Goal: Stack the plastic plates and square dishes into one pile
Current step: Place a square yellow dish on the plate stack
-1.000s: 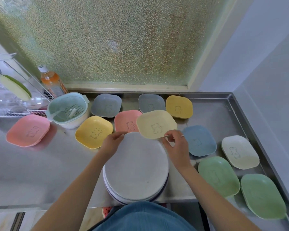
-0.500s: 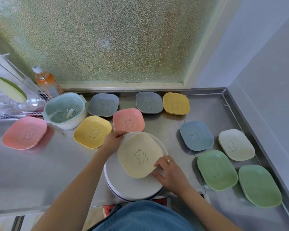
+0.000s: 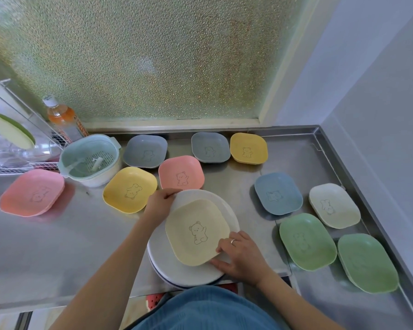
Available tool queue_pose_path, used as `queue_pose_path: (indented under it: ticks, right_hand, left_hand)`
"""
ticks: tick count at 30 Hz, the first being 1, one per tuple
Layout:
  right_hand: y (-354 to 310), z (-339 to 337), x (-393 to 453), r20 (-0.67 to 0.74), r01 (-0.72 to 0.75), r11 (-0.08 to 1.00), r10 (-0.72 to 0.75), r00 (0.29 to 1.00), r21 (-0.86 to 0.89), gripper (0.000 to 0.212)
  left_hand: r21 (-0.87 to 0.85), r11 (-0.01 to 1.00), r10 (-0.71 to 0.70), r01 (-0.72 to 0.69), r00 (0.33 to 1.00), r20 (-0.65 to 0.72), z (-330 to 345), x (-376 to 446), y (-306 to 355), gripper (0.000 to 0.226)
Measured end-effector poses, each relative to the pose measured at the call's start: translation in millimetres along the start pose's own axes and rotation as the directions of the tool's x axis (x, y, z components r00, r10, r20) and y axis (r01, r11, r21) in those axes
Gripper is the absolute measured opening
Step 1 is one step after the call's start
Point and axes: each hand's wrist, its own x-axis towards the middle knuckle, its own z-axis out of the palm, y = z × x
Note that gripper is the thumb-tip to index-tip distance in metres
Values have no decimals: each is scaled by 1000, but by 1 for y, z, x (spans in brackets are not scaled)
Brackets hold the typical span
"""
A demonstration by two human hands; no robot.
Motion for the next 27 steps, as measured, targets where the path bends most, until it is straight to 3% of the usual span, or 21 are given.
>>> queue_pose_path:
  ticks: [4,7,10,13,16,21,24,27]
  right_hand:
    - [-1,-8,0,54,-49,997,46,997,59,38]
    - [13,-21,9,-64,-224,964,235,970,147,29]
    - [44,-27,21,-204,-523,850,523,827,60,24]
    - [81,-23,23,10,-737,643,754,656,-209,44]
    - [101,-15,14,197,-687,569,815,545,-452,38]
    - [105,-11,10,134,-652,551,807,575,-521,17]
    - [101,-12,7,-1,-704,609,756,654,-366,11]
    - [91,-17,11,-146,-674,704,659,738,-226,19]
  left_hand:
    - [-47,999,0,-1,1000,-11,1,-1,-3,32]
    - [-75,997,-8,7,1000,-16,1,-3,-6,30]
    - [-91,996,-24,23,1000,-12,0,-3,-4,30]
    - [-81,996,-34,34,999,-1,-2,-4,-4,30]
    - [-146,988,-60,56,998,-23,-4,-9,-8,28]
    - [-239,967,-95,84,995,-33,-7,-19,-17,28]
    - [-246,965,-105,93,994,-38,-6,-21,-17,29]
    - [-226,970,-104,91,994,-46,-5,-20,-16,29]
